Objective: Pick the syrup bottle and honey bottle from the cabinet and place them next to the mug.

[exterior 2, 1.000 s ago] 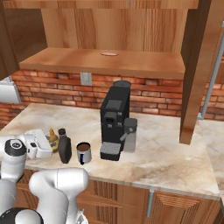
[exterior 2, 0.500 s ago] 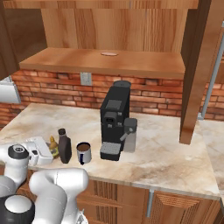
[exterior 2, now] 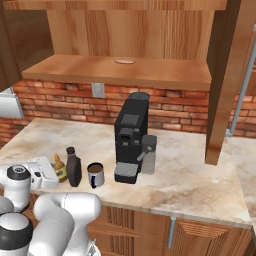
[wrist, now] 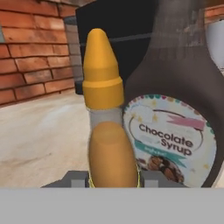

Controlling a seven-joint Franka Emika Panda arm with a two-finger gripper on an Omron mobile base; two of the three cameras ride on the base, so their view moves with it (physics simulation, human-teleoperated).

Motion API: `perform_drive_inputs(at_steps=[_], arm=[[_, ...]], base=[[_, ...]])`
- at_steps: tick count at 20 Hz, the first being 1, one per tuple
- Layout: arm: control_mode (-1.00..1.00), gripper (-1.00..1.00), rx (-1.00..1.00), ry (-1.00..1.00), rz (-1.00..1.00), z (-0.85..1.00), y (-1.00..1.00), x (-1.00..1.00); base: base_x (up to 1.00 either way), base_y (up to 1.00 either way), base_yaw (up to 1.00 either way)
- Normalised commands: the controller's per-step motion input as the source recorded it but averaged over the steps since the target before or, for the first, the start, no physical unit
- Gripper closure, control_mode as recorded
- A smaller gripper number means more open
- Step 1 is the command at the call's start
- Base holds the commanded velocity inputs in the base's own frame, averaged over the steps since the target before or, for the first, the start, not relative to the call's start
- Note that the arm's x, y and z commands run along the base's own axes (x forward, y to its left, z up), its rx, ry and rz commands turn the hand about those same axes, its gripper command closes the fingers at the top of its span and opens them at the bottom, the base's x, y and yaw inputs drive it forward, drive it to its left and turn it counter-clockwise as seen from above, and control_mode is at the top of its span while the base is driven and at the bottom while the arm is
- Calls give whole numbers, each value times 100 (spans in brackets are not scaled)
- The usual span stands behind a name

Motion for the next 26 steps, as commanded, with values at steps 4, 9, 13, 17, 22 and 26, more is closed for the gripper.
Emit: perform_drive_inputs(at_steps=[4,9,13,17,22,26], arm=[[-100,100,0,0,0,-2,0,14],[-100,100,0,-3,-1,0,0,1],[-100,100,0,-9,-1,0,0,0],[-100,100,0,-9,-1,-9,0,0],[-100,100,0,-8,-3,-1,-2,0],[-100,100,1,0,-3,0,-6,4]], base=[[0,0,0],[0,0,0],[0,0,0],[0,0,0],[0,0,0],[0,0,0]])
